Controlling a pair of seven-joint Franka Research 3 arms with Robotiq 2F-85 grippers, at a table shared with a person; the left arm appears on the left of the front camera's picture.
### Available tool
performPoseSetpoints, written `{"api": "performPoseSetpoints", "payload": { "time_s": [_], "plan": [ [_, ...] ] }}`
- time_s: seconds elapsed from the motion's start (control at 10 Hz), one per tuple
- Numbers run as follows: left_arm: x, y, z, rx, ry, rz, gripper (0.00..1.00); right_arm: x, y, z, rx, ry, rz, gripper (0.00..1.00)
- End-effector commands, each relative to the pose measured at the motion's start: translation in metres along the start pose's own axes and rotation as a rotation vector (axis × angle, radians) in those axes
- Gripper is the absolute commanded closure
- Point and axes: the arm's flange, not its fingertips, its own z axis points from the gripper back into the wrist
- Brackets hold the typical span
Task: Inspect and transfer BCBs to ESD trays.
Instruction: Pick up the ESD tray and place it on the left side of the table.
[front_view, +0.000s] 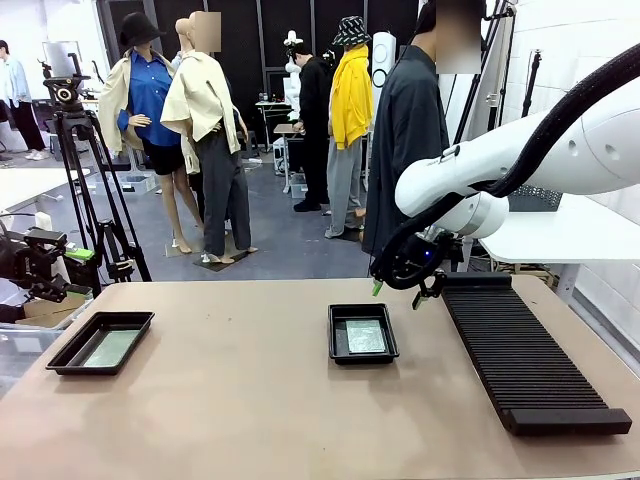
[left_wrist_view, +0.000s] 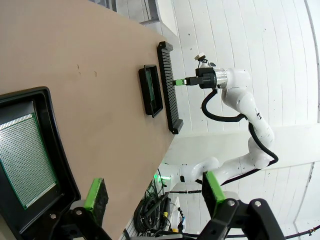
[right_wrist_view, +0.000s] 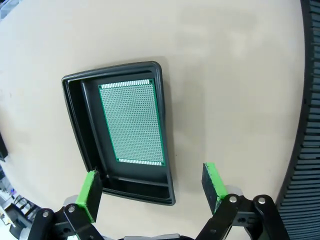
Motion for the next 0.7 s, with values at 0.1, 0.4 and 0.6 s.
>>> {"api": "performPoseSetpoints", "payload": {
  "time_s": [0.1, 0.4, 0.6],
  "plan": [
    [-0.001, -0.003, -0.001, -0.015, -0.014, -0.002, 0.00, 0.001, 0.001, 0.000, 0.010, -0.008, -0.003, 0.00],
    [-0.001, -0.003, -0.001, -0.015, -0.014, -0.002, 0.00, 0.002, -0.025, 0.026, 0.093, 0.006, 0.011, 0.00],
    [-0.001, -0.003, -0.001, -0.015, -0.014, -0.002, 0.00, -0.001, -0.074, 0.066, 0.227, -0.034, -0.018, 0.00]
  ]
}}
